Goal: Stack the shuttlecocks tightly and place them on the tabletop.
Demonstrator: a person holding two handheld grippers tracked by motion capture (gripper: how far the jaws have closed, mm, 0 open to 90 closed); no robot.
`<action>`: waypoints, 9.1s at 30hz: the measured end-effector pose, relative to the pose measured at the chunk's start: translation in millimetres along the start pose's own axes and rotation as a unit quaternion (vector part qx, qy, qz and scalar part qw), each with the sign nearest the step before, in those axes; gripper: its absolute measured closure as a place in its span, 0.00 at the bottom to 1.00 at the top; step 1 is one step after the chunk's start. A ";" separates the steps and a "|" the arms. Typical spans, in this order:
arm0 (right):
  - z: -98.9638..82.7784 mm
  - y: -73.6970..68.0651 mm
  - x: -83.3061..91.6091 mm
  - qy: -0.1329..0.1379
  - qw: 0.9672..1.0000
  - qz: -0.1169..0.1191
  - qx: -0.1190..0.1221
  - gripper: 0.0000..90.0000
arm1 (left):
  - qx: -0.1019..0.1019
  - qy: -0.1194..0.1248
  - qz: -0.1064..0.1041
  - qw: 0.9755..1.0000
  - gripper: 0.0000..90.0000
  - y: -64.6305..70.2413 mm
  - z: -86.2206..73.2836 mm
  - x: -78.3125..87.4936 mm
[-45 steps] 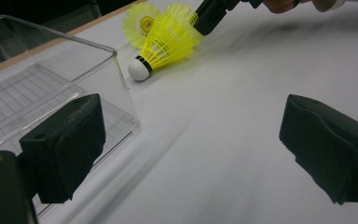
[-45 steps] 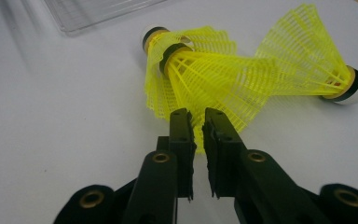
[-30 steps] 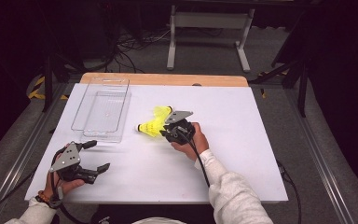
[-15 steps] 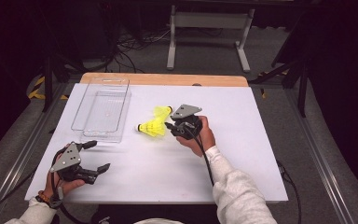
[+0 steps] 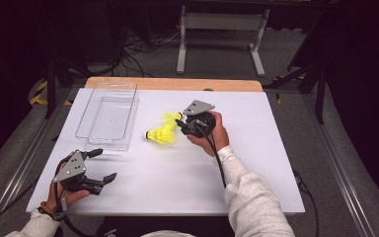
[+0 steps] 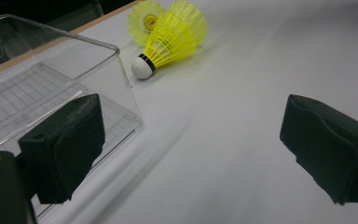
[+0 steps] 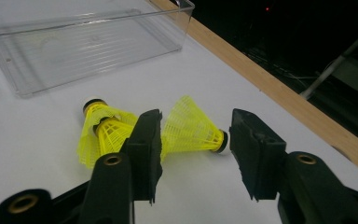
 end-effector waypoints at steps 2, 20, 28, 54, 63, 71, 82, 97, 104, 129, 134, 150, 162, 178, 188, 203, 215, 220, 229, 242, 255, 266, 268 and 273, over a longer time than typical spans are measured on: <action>2.2 1.9 -3.4 0.001 1.000 -0.006 -0.003 0.52 | -0.001 -0.001 0.001 1.000 0.08 -0.2 -0.1 -0.2; 7.7 6.2 -56.5 -0.043 0.999 -0.017 -0.020 0.29 | 0.001 -0.001 -0.001 1.000 0.08 -0.4 -0.6 0.5; 0.6 6.9 -82.3 -0.087 0.996 -0.015 -0.022 0.27 | 0.002 0.000 -0.002 1.000 0.08 0.2 -0.5 0.5; -24.0 23.9 -87.9 -0.151 0.987 -0.040 -0.035 0.75 | 0.002 0.001 -0.004 1.000 0.09 -0.3 -0.3 1.7; -38.8 43.0 -75.9 -0.159 0.984 -0.066 -0.042 0.98 | 0.003 0.001 -0.003 1.000 0.09 -0.7 -0.4 1.7; -43.8 55.9 -61.5 -0.141 0.986 -0.075 -0.052 1.00 | 0.002 0.002 0.000 1.000 0.09 -1.1 0.1 2.2; -40.1 57.0 -31.6 -0.090 0.992 -0.061 -0.065 1.00 | 0.002 0.001 0.001 1.000 0.09 -1.2 -0.1 1.9; -40.5 35.1 8.9 -0.034 0.997 -0.016 -0.064 1.00 | 0.003 0.001 0.003 1.000 0.09 -1.6 -0.2 1.4; -45.1 14.2 17.3 -0.017 0.998 0.020 -0.059 1.00 | 0.003 0.000 0.005 1.000 0.08 -1.4 -0.3 1.0; -54.2 -30.1 -22.0 0.005 0.988 0.131 -0.083 0.96 | 0.002 -0.001 0.002 1.000 0.09 -1.7 -0.8 1.0; -62.9 -27.3 -25.6 -0.022 0.990 0.119 -0.078 0.87 | 0.000 -0.003 0.001 1.000 0.09 -0.8 -1.2 0.1; -89.3 -23.2 -15.7 -0.089 0.991 0.091 -0.049 0.53 | -0.003 -0.010 0.000 1.000 0.09 0.1 -2.6 -1.9; -81.3 -49.8 26.6 -0.068 0.992 0.104 -0.033 0.60 | -0.006 -0.009 0.001 1.000 0.09 1.3 -1.8 -1.9; -69.1 -59.4 -3.9 -0.067 0.992 0.088 -0.054 1.00 | -0.004 -0.012 0.005 1.000 0.09 0.0 -2.8 -2.0; -56.6 -61.8 -4.7 -0.036 0.994 0.098 -0.039 1.00 | -0.006 -0.013 0.005 1.000 0.09 1.2 -2.1 -2.6; -49.2 -69.3 -19.3 -0.032 0.989 0.140 -0.017 0.99 | -0.010 -0.012 0.007 1.000 0.10 0.4 -1.3 0.2; -49.4 -75.4 -32.5 -0.045 0.987 0.155 -0.007 0.95 | -0.014 -0.011 0.007 1.000 0.10 1.4 -1.4 0.3; -51.6 -76.7 -35.7 -0.054 0.987 0.150 0.001 0.86 | -0.014 -0.012 0.006 1.000 0.10 1.5 -1.8 -0.1; -52.1 -73.1 -31.5 -0.056 0.990 0.128 -0.004 0.61 | -0.013 -0.012 0.007 1.000 0.10 1.6 -2.0 -0.6; -39.5 -64.8 1.3 -0.007 0.996 0.085 -0.001 0.53 | -0.012 -0.014 0.010 1.000 0.10 1.2 -2.8 -1.5; -28.0 -55.9 30.4 0.037 0.998 0.054 0.005 0.49 | -0.012 -0.016 0.008 1.000 0.10 1.4 -3.7 -1.8; -26.4 -53.1 40.0 0.051 0.998 0.040 0.008 0.45 | -0.011 -0.016 0.008 1.000 0.10 1.3 -3.8 -1.9; -27.8 -52.5 41.4 0.049 0.998 0.035 0.011 0.44 | -0.011 -0.016 0.008 1.000 0.10 1.4 -3.8 -1.7; -31.8 -51.6 44.8 0.049 0.998 0.026 0.013 0.40 | -0.012 -0.016 0.009 1.000 0.10 1.5 -3.6 -1.6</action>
Point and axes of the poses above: each handheld gripper's, and its own axes: x roughly backward along the jaws, z roughly out of its top, y roughly to its right, the point moved 9 cm from there along -x, roughly forward along the jaws, and after that the axes turned 10 degrees about x, right-handed, at the moved point
